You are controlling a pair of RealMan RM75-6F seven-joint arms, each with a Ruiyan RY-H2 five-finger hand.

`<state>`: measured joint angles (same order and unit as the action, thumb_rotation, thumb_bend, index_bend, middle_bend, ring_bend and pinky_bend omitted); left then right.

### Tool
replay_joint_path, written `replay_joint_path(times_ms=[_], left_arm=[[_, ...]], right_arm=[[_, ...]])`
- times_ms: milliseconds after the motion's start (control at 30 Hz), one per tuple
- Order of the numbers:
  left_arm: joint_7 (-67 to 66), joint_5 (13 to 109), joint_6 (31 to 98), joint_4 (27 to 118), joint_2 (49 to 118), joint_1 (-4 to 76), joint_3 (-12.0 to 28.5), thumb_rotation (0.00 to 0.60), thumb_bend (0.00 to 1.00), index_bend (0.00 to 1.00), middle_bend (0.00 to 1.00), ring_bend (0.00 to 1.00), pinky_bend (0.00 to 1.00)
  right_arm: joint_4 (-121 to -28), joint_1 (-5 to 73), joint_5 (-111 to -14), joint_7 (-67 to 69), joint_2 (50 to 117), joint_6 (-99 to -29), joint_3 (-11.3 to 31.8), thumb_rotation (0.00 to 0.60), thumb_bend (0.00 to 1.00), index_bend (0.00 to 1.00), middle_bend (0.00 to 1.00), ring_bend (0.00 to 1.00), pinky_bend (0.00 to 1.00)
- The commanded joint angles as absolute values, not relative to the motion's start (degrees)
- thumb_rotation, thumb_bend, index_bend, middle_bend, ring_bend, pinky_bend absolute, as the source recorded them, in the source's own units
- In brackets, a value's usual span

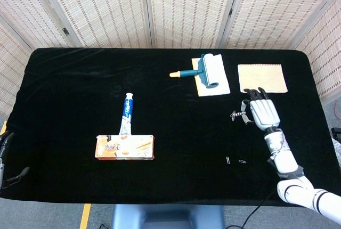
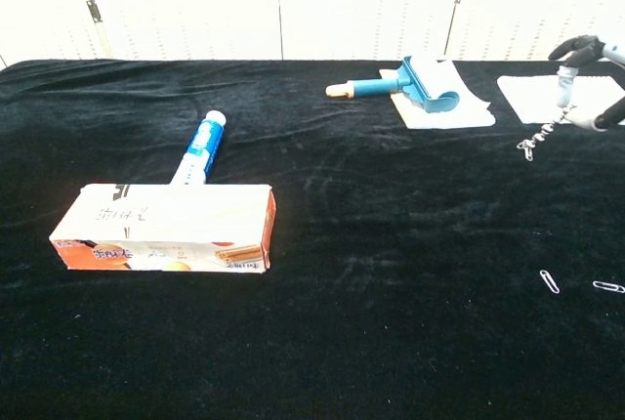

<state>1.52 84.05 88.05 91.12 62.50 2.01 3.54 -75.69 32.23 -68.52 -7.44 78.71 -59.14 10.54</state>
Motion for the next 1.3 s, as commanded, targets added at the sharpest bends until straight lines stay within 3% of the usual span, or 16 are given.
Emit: replay_joint_path(times_ms=[33,633,1300], left_arm=[[1.36,83.95,87.95,91.16,62.58,2.08,3.57,0.600,0.25,0.00,0.07,0.05,0.02],[2.28,84.24,88.70,91.12,62.25,1.64,3.55,0.600,0.25,0.00,0.07,0.05,0.04],[1.89,84.65,89.04,91.32,62.27,1.37,3.32,0.600,0.25,0.00,0.07,0.05,0.04]], right_arm=[[-79.58,30.24,-71.48,-8.68,76.66,-61.78,8.46,0.600,0.59,0.90,0.15,0.11,0.00],[-90.87,26.50,-81.27,-11.49,74.00,-64.94,1.36,0.600,0.59,0.90,0.15,0.11,0.00],[-91.62,23.54,-85.92,-15.03,74.21,-66.41,-2.41,0.600,0.59,0.90,0.15,0.12,0.00]])
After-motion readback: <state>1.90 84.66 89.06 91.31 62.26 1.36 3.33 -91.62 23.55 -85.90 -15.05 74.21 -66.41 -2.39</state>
